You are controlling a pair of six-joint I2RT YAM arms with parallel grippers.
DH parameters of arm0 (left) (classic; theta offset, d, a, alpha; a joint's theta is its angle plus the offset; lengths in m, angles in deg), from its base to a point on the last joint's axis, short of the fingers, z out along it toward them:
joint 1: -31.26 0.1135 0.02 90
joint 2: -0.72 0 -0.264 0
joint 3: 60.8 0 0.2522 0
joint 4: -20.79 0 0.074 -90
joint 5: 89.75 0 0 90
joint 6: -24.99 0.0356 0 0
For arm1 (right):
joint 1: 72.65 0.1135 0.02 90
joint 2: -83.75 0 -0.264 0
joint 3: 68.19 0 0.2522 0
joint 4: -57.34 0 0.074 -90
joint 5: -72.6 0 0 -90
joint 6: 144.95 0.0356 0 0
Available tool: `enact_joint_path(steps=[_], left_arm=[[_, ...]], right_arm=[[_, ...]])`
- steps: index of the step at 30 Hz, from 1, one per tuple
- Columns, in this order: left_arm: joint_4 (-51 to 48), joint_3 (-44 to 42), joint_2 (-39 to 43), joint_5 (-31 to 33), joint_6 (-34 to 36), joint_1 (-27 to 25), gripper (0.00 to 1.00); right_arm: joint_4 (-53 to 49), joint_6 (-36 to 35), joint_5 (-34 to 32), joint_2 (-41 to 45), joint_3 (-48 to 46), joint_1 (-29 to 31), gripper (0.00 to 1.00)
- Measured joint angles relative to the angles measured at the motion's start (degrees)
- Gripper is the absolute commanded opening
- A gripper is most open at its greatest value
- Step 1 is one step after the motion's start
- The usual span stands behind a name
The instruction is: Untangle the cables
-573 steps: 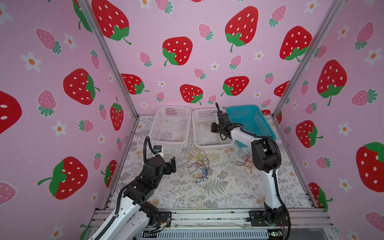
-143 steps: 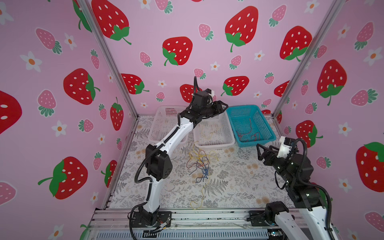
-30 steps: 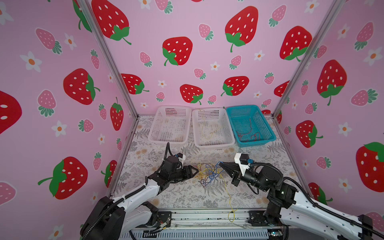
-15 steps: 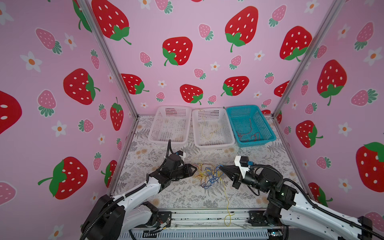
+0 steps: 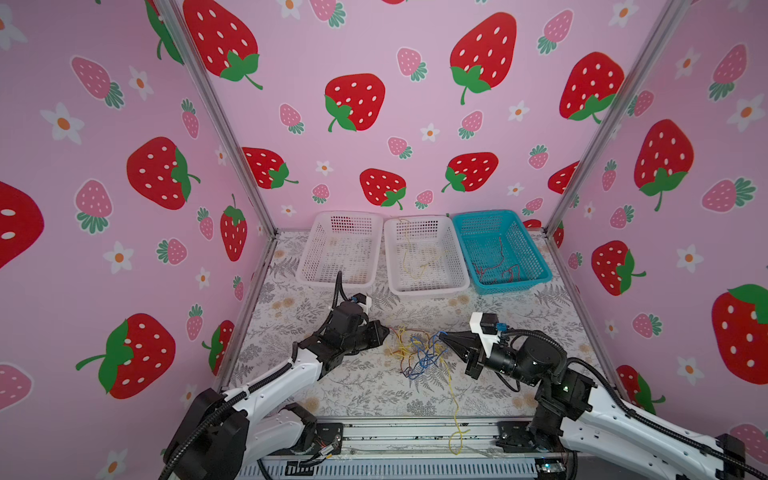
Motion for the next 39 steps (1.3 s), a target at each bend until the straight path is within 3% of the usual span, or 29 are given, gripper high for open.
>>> enact_joint_path(steps=[5,10,15,22,25,30,39], left_arm=[[-2.1,1.25,1.4,-0.04,0.42,1.03,0.0],[-5.92,5.2,5.09,-0.55,1.11,2.58,0.0],[-10.29,11.58,10.23,-0.74,2.1,3.67,0.0],[-14.19,16.57,17.33,-2.01,2.43,5.03,0.0],[-15.21,17.57,18.1,-3.72,1.7,5.2,0.0],[-15.85,19.58,16.68,-7.69,1.33,5.35,0.0],[-15.76,21.38,13.42,-13.16,0.92,5.35,0.0]], right_arm=[[0.55,0.5,-1.79,0.2,-1.55,-0.15,0.0],[0.9,2.95,-8.22,-1.57,-4.09,-1.86,0.0],[1.11,7.8,-12.76,-3.91,-6.82,-7.32,0.0],[2.64,14.95,-10.25,-10.27,-9.31,-16.92,0.0],[3.28,14.71,-7.19,-11.32,-9.33,-17.09,0.11],[3.5,11.82,-2.36,-10.34,-8.92,-17.09,0.41],[7.06,8.5,5.03,-12.98,-3.54,-15.8,0.53]])
